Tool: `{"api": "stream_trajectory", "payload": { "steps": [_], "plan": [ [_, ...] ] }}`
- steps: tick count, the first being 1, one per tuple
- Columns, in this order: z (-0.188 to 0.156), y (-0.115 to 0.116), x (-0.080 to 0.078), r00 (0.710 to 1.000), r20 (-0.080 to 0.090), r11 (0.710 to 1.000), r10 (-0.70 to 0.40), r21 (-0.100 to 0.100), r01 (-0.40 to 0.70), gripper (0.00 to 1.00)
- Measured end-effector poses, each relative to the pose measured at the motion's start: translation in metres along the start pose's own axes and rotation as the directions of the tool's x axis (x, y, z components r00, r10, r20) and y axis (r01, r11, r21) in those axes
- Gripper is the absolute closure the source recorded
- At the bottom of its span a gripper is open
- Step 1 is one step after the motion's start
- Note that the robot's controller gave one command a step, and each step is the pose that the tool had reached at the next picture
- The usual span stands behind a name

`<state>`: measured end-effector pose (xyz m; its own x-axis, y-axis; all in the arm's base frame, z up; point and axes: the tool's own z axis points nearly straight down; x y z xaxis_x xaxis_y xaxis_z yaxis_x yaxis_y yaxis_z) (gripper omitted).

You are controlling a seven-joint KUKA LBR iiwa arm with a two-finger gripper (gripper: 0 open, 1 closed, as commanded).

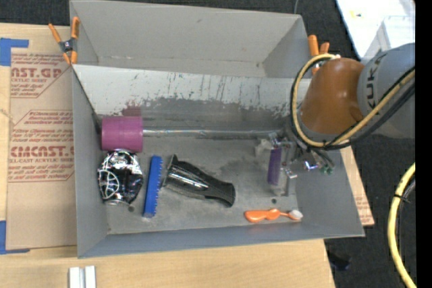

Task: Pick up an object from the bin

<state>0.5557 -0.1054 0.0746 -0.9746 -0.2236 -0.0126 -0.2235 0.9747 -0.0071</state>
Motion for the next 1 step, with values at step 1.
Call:
{"api": "stream_trajectory", "payload": {
  "steps": [1],
  "plan": [
    [-0.0119,0.0427,-0.0055,0.964,0.004,0.964,-0.267,0.001,0.267,0.0]
  ]
}}
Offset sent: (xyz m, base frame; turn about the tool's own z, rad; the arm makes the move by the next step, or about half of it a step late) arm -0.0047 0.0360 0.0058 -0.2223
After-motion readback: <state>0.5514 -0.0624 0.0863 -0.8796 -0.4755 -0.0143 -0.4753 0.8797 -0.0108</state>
